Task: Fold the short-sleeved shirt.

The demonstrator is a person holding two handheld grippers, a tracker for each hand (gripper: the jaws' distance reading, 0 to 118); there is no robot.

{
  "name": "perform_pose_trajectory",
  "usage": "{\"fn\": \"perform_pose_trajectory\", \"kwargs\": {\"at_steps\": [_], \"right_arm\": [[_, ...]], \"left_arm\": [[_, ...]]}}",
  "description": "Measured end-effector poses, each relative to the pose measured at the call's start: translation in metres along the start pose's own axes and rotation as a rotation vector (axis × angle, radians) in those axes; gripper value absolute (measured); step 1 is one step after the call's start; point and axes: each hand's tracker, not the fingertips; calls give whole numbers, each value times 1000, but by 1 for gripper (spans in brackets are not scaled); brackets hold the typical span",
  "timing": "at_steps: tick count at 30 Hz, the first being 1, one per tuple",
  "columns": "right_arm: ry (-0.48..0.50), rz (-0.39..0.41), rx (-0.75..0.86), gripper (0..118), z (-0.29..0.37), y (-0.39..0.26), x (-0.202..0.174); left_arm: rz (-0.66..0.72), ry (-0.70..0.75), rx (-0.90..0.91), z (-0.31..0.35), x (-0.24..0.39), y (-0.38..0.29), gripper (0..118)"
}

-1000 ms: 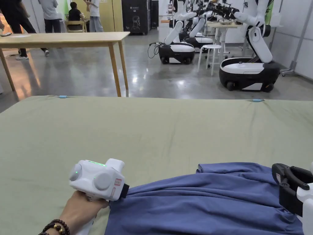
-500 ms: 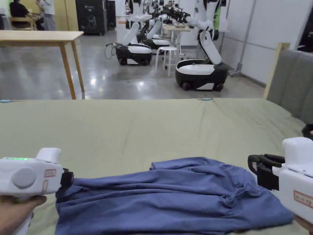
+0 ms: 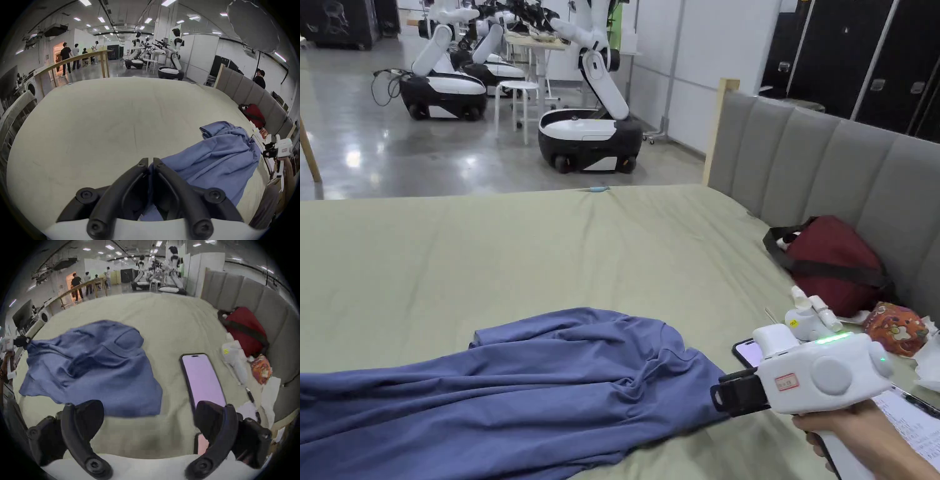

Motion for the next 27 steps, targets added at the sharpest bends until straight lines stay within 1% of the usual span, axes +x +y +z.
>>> {"fn": "perform_pose_trajectory", "kwargs": {"at_steps": [2,3,5,6,7,8,9,10,12,13,15,17,19,20,22,24,25,27], "right_arm": [[-4,5,-2,103,-17,3,-2],[-6,10,-1,91,-23,5,-3],[16,21,-15,80,-31,8,-9],[47,25,-19,66,-30,7,-14],[90,36,-29,42,-30,7,-22],[87,68,-18,22,-28,6,-31],[73,96,-12,10,-26,6,-39],[53,109,-14,10,-23,6,-47],[36,125,45,9,-13,10,-56],[23,128,130,9,-2,12,-62],[15,107,292,9,22,19,-74],[-10,131,456,9,52,32,-89],[-16,151,577,9,80,49,-106],[-7,155,630,9,93,60,-115],[25,149,701,9,114,86,-130],[65,129,774,9,134,115,-143],[97,130,791,9,143,134,-149],[101,118,846,9,156,169,-162]], "left_arm": [[0,2,0,2,2,-1,1],[-2,4,-2,3,3,-1,1],[-10,8,-6,2,4,0,1],[-13,10,-8,3,5,0,1],[-15,10,-8,5,6,-1,1],[-17,9,-5,4,6,-1,1],[-18,7,-2,5,7,-1,1],[-19,2,1,5,8,-2,1],[-25,0,17,6,8,-2,1],[-27,1,39,9,9,-1,1],[-16,-12,126,22,11,2,1],[15,-33,224,41,12,10,1],[35,-43,309,62,17,21,1],[31,-57,376,75,19,32,1],[8,-55,442,99,26,52,1],[6,-69,488,119,30,78,1],[4,-62,480,127,32,93,1],[-1,-49,522,141,34,121,1]]}}
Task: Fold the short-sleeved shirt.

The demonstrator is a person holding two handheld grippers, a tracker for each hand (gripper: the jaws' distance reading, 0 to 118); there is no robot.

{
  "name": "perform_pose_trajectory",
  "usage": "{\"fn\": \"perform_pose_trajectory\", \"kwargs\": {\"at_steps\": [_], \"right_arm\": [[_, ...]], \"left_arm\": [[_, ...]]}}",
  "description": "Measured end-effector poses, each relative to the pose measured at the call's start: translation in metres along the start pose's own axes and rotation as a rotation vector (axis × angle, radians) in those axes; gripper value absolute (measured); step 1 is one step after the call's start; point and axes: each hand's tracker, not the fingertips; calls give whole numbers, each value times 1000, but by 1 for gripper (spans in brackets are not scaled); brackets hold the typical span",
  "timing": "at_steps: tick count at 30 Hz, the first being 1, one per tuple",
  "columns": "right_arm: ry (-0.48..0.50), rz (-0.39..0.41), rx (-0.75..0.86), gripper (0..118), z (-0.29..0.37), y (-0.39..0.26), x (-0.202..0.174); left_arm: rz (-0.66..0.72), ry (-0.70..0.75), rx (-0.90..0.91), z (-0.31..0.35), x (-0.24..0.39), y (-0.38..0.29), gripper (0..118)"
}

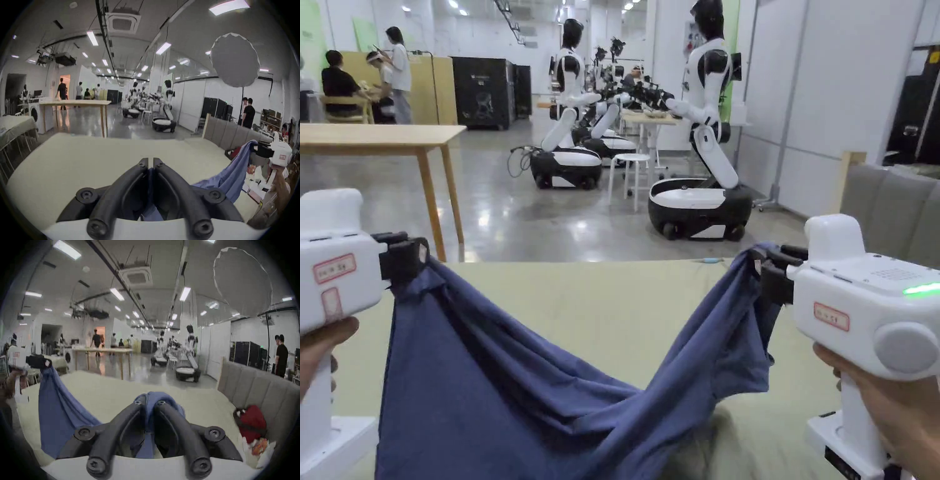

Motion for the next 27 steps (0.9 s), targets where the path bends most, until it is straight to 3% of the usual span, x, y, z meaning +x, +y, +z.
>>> {"fn": "perform_pose_trajectory", "kwargs": {"at_steps": [3,12,15,18,27], "right_arm": [[-39,34,63,9,-30,47,-11],[-71,-4,111,9,-107,162,-12],[-70,-12,114,9,-129,184,-5],[-46,-55,125,9,-139,196,-2],[-71,-63,92,9,-152,166,5]], "left_arm": [[-47,62,74,-7,-1,45,1],[-131,144,169,-45,-8,153,1],[-99,160,178,-62,-14,172,1],[-71,160,195,-76,-20,178,1],[-26,158,166,-104,-32,140,1]]}}
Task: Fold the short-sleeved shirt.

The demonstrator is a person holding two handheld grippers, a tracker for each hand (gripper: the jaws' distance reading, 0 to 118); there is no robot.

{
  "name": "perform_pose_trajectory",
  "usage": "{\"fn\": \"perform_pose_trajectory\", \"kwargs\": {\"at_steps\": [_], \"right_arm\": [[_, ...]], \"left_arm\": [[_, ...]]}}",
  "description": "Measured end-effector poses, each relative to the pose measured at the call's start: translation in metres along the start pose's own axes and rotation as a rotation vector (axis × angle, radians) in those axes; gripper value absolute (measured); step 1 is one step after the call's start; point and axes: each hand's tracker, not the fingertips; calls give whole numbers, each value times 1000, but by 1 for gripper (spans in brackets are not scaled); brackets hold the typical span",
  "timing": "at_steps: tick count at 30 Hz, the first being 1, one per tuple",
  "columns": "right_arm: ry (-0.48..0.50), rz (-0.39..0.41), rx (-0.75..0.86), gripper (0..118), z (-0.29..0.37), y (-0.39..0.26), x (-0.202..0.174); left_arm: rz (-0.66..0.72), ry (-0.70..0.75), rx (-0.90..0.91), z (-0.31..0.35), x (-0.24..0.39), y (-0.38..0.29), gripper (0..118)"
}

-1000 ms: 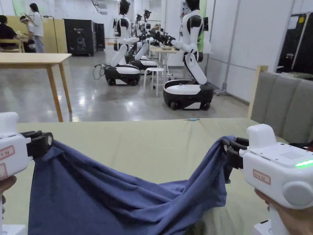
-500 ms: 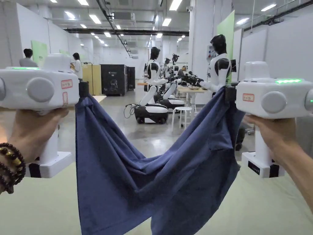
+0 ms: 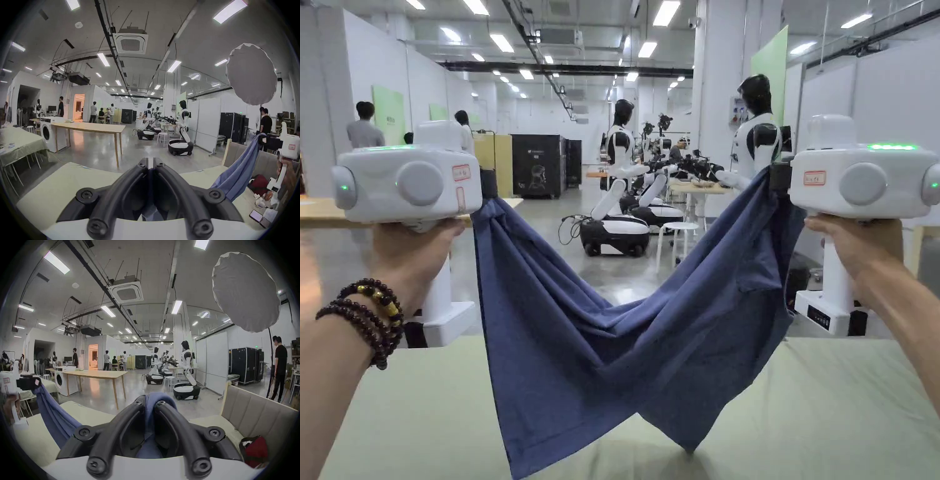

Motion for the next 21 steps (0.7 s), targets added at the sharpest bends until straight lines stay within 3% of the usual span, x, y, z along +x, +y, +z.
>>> {"fn": "perform_pose_trajectory", "kwargs": {"at_steps": [12,17,21], "right_arm": [[7,-48,-203,9,-27,-145,17],[13,-44,-221,9,-21,-157,27],[24,-37,-208,9,26,-149,30]], "left_arm": [[30,-24,-201,-30,-3,-160,1],[13,-19,-243,-32,-9,-177,1],[20,-35,-231,6,-16,-169,1]]}}
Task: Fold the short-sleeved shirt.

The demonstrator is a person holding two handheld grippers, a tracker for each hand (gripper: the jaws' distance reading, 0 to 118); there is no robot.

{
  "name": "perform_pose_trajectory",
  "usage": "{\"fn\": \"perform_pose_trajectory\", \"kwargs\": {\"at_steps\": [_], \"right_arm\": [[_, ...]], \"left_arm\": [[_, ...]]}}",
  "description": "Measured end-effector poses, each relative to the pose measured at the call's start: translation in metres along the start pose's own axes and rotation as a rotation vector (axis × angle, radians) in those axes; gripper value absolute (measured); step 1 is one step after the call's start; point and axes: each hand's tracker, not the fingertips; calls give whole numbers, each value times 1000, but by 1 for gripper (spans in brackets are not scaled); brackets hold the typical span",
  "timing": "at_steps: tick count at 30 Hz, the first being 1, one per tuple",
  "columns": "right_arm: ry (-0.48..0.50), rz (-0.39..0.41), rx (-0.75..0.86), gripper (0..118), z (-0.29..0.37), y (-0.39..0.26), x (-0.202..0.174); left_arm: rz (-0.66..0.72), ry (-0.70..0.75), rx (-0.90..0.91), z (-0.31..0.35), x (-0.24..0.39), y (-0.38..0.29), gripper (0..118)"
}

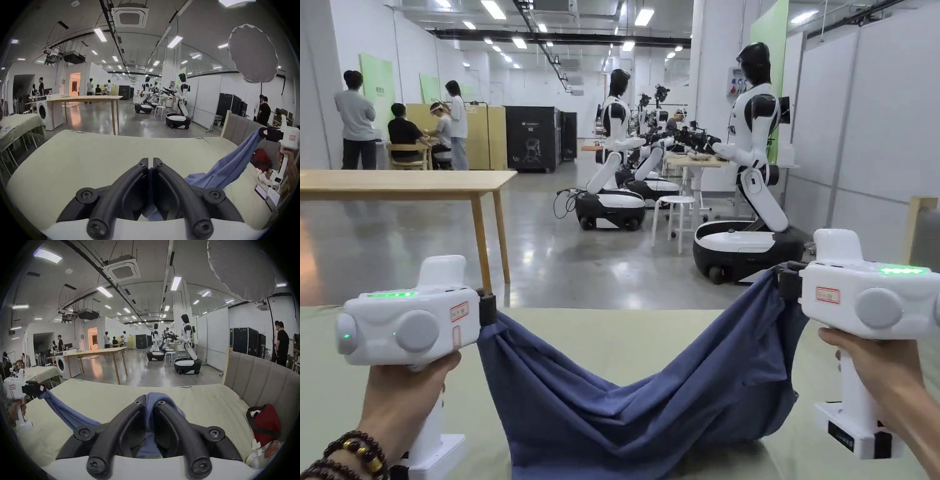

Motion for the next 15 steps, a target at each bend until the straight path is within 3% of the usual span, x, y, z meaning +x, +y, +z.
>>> {"fn": "perform_pose_trajectory", "kwargs": {"at_steps": [9,15], "right_arm": [[62,107,-74,9,157,-52,7],[113,76,-218,9,243,-125,15]], "left_arm": [[77,-45,-34,147,-18,-67,1],[62,-88,-187,225,-31,-145,1]]}}
